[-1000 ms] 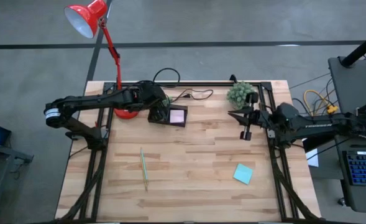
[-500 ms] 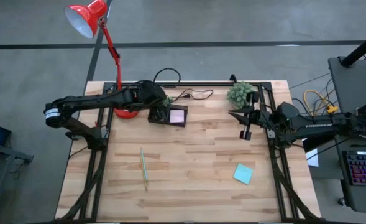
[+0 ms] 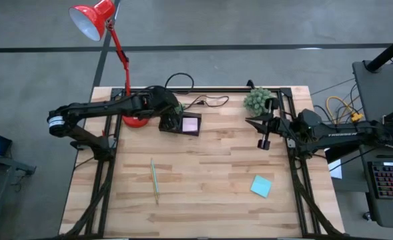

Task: Pick and place office supplies into organizer
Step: Put the green scissors into the black mesh desk organizer, then put the yellow pencil into the black mesh desk organizer

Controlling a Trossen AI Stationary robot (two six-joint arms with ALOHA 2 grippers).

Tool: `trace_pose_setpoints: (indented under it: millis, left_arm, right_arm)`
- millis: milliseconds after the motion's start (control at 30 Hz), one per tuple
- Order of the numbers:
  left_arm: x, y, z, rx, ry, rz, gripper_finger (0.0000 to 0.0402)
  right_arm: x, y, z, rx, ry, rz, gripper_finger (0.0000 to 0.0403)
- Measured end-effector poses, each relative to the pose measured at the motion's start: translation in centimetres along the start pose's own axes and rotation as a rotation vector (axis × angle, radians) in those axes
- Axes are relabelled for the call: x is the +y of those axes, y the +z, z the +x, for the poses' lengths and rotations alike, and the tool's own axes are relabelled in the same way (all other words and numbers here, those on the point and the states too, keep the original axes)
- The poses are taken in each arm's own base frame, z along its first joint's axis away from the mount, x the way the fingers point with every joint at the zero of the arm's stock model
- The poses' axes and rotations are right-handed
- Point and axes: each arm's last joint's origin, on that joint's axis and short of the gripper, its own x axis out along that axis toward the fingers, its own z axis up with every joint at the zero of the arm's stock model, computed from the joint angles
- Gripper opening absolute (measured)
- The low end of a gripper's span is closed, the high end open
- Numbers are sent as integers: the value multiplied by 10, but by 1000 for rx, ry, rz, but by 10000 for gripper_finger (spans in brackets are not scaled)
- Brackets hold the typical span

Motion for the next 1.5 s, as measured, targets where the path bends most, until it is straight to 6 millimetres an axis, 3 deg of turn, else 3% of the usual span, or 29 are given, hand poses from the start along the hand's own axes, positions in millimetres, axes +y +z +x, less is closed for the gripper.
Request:
trace_pose_setpoints:
  millis: [133, 267, 433, 733, 1133, 1500]
  left_arm:
    - [-1, 6, -8, -26, -74, -1, 87]
    - [-6, 15, -29, -97, -190, 9, 87]
    - [-11, 21, -52, -172, -164, 36, 87]
    - [-7, 14, -70, -191, -131, 32, 87]
    - [-55, -3, -94, -159, -343, 214, 87]
    - [-83, -20, -114, -44, -475, 5, 87]
  right_arm:
    - [0, 0, 0, 0, 0, -2, 13]
    - [0, 0, 0, 0, 0, -24, 13]
    - [0, 0, 0, 0, 0, -35, 13]
    - [0, 0, 0, 2, 1, -37, 13]
    - [0, 0, 0, 4, 2, -29, 13]
    - [1, -2, 0, 20, 10, 1, 13]
